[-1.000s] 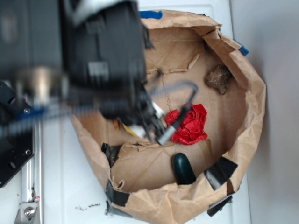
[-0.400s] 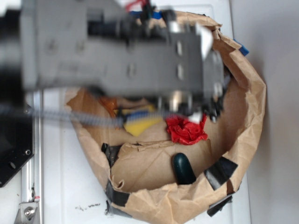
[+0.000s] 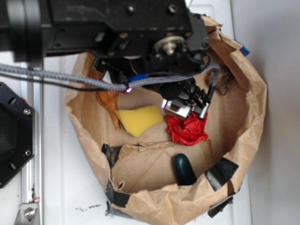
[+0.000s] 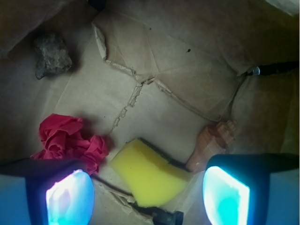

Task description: Grab the shell.

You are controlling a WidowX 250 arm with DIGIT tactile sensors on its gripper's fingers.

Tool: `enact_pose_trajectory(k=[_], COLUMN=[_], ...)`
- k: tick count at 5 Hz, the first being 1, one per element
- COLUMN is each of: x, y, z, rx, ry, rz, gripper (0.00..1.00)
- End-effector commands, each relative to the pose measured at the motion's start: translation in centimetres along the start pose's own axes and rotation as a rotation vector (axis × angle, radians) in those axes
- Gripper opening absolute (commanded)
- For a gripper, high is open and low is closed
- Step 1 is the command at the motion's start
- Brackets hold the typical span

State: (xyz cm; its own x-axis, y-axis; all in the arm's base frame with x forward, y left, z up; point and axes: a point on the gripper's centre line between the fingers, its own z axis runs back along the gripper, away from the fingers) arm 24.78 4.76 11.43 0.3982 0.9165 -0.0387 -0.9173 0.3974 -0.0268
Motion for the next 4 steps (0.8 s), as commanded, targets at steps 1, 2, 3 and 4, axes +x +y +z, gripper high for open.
enact_pose_trajectory(k=[1,2,3,4], x=[0.6,-0.1,-1.4,-1.9], y=[0.7,0.9,1.9,2.4], z=[0.4,-2.2,-4.9,-5.9], rx=[-0.030,0.050,0.137,0.162], ry=[-0.017,-0.039,-0.050,-0.055], rz=[0.020,0.132,0.103,0.104], gripper=[1.00,1.00,1.00,1.00])
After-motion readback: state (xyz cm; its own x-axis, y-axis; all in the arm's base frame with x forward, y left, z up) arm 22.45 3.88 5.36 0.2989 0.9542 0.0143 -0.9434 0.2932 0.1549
